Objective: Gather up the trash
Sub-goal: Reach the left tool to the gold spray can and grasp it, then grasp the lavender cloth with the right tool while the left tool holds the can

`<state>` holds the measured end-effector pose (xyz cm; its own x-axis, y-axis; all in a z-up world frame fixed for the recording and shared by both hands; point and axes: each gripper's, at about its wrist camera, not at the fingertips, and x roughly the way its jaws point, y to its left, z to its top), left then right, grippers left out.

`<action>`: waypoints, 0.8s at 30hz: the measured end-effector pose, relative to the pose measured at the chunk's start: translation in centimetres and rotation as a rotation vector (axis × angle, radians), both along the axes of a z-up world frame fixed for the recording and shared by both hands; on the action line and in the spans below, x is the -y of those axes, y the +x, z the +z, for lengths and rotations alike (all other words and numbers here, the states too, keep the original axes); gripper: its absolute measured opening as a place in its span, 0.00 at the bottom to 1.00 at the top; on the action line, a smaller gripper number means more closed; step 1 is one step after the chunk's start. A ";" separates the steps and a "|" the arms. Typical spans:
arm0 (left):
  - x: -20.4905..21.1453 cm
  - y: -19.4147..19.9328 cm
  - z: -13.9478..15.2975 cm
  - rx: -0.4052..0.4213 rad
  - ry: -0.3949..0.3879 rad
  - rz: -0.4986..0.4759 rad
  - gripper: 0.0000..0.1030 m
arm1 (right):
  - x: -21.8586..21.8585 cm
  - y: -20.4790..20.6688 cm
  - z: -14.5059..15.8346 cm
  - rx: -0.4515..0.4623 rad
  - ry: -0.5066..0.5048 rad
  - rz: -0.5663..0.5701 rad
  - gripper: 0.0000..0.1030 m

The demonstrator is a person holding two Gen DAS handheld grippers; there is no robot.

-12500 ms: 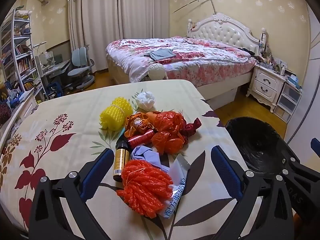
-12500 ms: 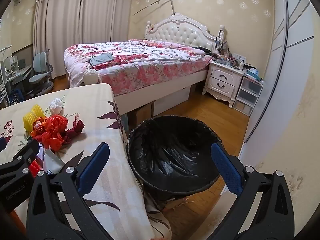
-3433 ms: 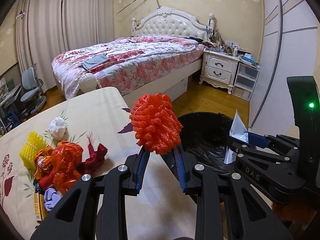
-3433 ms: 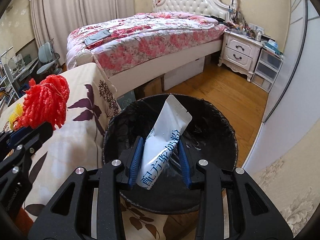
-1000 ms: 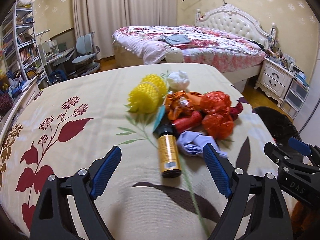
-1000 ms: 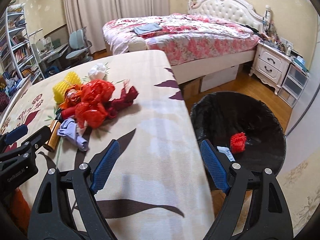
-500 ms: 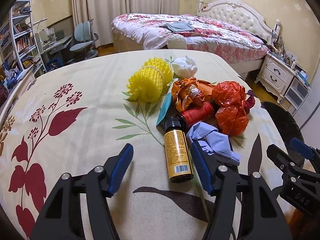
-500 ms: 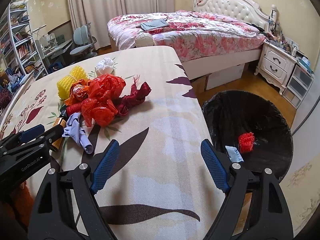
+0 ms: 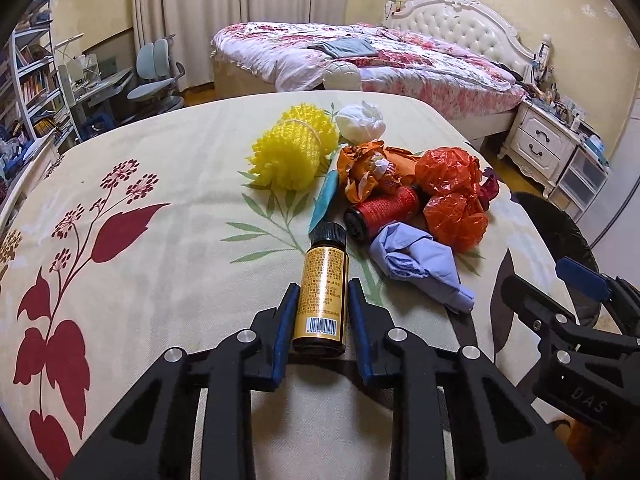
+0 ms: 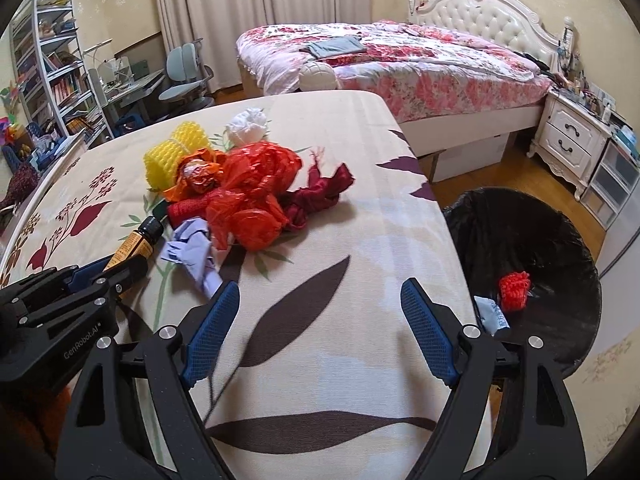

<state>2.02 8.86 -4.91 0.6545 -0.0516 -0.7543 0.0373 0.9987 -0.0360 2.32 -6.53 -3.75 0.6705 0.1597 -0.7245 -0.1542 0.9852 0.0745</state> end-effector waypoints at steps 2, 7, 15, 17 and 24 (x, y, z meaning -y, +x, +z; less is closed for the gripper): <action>-0.4 -0.1 0.1 0.000 0.000 0.009 0.27 | -0.8 0.1 0.0 -0.014 0.016 0.029 0.70; -2.0 -0.4 0.1 -0.002 0.001 0.044 0.27 | -2.8 0.1 0.0 -0.025 0.010 0.093 0.60; -4.3 -0.6 0.3 0.009 0.011 0.093 0.27 | -6.4 1.0 -0.4 -0.045 -0.015 0.182 0.49; -4.7 -0.7 0.3 0.012 0.011 0.099 0.27 | -7.1 1.2 -0.5 -0.048 -0.025 0.191 0.48; -5.7 -0.5 0.3 0.010 -0.004 0.118 0.27 | -8.1 1.7 -0.6 -0.044 -0.060 0.198 0.34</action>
